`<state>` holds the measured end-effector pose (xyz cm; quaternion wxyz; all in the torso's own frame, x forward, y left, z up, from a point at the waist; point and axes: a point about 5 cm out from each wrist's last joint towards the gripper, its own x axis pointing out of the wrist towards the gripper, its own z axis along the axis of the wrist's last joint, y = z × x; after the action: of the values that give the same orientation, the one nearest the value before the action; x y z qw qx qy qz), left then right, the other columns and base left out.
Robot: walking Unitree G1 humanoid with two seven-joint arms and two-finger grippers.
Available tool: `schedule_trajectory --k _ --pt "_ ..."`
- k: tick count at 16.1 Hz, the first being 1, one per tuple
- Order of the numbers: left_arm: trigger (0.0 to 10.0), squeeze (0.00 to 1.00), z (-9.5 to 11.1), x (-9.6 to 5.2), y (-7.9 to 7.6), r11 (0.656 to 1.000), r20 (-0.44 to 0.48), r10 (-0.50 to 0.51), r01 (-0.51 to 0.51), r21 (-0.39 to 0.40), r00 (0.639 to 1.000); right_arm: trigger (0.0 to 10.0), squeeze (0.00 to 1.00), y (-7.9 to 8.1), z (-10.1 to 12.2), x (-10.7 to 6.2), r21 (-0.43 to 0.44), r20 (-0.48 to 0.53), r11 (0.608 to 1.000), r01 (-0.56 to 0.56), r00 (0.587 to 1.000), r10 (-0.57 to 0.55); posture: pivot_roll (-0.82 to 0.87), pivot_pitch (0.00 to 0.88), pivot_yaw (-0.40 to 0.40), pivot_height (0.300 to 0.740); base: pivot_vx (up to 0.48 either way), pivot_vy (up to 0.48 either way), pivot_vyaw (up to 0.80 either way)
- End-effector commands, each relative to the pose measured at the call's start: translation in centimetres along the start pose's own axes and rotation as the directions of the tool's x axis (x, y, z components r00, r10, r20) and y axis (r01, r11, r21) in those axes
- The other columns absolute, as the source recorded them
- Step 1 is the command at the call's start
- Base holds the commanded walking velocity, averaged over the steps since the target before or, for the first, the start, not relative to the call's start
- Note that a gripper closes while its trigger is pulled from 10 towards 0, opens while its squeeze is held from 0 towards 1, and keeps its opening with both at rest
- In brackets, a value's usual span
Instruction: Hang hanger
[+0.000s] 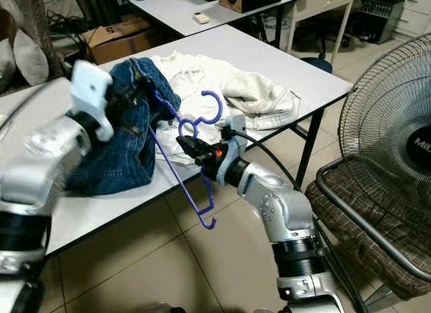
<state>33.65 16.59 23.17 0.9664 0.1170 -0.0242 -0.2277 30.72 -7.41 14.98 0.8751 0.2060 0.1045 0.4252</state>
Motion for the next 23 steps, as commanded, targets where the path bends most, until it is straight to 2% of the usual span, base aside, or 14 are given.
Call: schedule_trajectory --k 1,2,3,6,7,9,11,13,15,16,17,18,21,23 --pt "0.0 0.0 1.3 -0.6 1.0 1.0 0.013 -0.014 0.014 0.005 1.0 10.0 0.0 0.3 0.1 0.5 0.029 0.017 0.999 -0.02 1.0 0.02 -0.05 0.0 0.157 0.74 0.0 0.0 0.0" --pt "0.0 0.0 2.1 -1.7 1.2 0.986 -0.074 -0.151 0.155 0.059 0.986 10.0 0.0 0.4 -0.2 1.7 0.092 0.018 0.995 -0.043 0.999 0.042 -0.02 0.0 0.152 0.74 0.0 0.0 0.0" --pt "0.0 0.0 2.1 -1.9 1.2 0.981 -0.092 -0.174 0.18 0.067 0.98 10.0 0.0 0.4 -0.3 1.9 0.102 0.018 0.994 -0.047 0.999 0.045 -0.02 0.0 0.152 0.74 0.0 0.0 0.0" --pt "0.0 0.0 2.3 -4.3 2.0 0.946 -0.256 -0.242 0.287 0.152 0.936 10.0 0.0 0.1 -1.1 4.4 0.205 -0.024 0.979 -0.018 0.999 0.024 0.05 0.013 0.164 0.74 0.0 0.0 0.0" --pt "0.0 0.0 1.8 -5.3 2.1 0.93 -0.326 -0.278 0.339 0.145 0.903 10.0 0.0 0.4 -0.8 5.4 0.25 -0.01 0.968 -0.026 1.0 0.029 0.06 0.02 0.173 0.74 0.0 0.0 0.0" --pt "0.0 0.0 0.4 -7.5 0.8 0.874 -0.469 -0.397 0.481 0.069 0.789 10.0 0.0 1.0 0.1 6.9 0.351 0.042 0.935 -0.055 0.998 0.043 0.09 0.029 0.168 0.74 0.0 0.0 0.0" --pt "0.0 0.0 -0.2 -8.6 -0.2 0.834 -0.514 -0.477 0.552 -0.008 0.713 10.0 0.0 1.5 0.7 7.7 0.371 0.075 0.926 -0.067 0.996 0.042 0.1 0.026 0.154 0.74 0.0 0.0 0.0" --pt "0.0 0.0 0.2 -9.3 -1.4 0.782 -0.475 -0.585 0.612 -0.115 0.657 10.0 0.0 1.4 1.3 8.4 0.392 0.119 0.918 -0.057 0.993 0.011 0.09 0.014 0.139 0.74 0.0 0.0 0.0" --pt "0.0 0.0 0.6 -8.8 -1.5 0.787 -0.423 -0.597 0.6 -0.143 0.682 10.0 0.0 1.4 1.8 8.6 0.367 0.124 0.93 -0.027 0.992 -0.02 0.09 0.005 0.134 0.74 0.0 0.0 0.0" --pt "0.0 0.0 1.1 -7.9 -1.1 0.82 -0.374 -0.565 0.552 -0.151 0.736 10.0 0.0 1.6 2.1 8.6 0.329 0.133 0.944 0.018 0.989 -0.065 0.08 0.002 0.14 0.74 0.0 0.0 0.0" --pt "0.0 0.0 1.6 -7.4 -1.1 0.822 -0.323 -0.569 0.538 -0.186 0.757 10.0 0.0 1.7 2.5 8.4 0.371 0.175 0.927 0.052 0.977 -0.125 0.06 0.001 0.151 0.74 0.0 0.0 0.0" --pt "0.0 0.0 1.8 -7.3 -1.3 0.81 -0.31 -0.586 0.55 -0.202 0.749 10.0 0.0 1.7 2.6 8.4 0.399 0.189 0.915 0.06 0.971 -0.146 0.06 0.0 0.159 0.74 0.0 0.0 0.0" --pt "0.0 0.0 1.8 -7.5 -4.1 0.674 -0.245 -0.738 0.674 -0.303 0.628 10.0 0.0 1.7 2.7 9.4 0.506 0.21 0.856 0.102 0.948 -0.238 0.04 0.0 0.179 0.74 0.0 0.0 0.0" --pt "0.0 0.0 3.0 -6.8 -5.0 0.626 -0.127 -0.768 0.694 -0.356 0.627 10.0 0.0 2.2 2.1 10.1 0.507 0.181 0.854 0.119 0.954 -0.241 0.04 0.0 0.171 0.74 0.0 0.0 0.0"
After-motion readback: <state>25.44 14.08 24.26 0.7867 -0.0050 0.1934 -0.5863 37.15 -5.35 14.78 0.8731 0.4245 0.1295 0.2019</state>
